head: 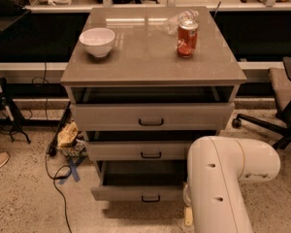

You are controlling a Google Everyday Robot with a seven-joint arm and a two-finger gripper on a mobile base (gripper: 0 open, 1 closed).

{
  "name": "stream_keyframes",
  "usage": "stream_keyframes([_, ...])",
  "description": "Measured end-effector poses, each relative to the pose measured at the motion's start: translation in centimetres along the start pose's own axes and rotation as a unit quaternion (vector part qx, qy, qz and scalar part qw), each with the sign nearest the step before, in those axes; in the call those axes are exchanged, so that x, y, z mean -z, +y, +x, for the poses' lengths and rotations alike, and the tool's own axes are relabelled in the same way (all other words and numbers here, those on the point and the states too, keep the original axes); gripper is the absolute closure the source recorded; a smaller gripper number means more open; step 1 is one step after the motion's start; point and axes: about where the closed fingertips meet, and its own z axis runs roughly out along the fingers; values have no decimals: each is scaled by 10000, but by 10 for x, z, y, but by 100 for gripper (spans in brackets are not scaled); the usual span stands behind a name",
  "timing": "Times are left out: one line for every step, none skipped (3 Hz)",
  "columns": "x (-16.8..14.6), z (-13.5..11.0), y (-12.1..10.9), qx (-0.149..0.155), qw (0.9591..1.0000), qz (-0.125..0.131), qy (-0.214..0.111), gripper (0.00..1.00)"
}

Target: Open bottom drawer

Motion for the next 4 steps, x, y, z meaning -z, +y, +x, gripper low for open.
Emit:
stream_keyframes([0, 0, 0, 0, 10000, 0, 0, 0])
stream_keyframes([8, 13, 23, -93, 9998, 152, -124, 26])
stream_keyframes([8, 13, 23, -93, 9998, 152, -125, 50])
stream_keyframes([11, 18, 32, -118, 9995, 219, -202, 73])
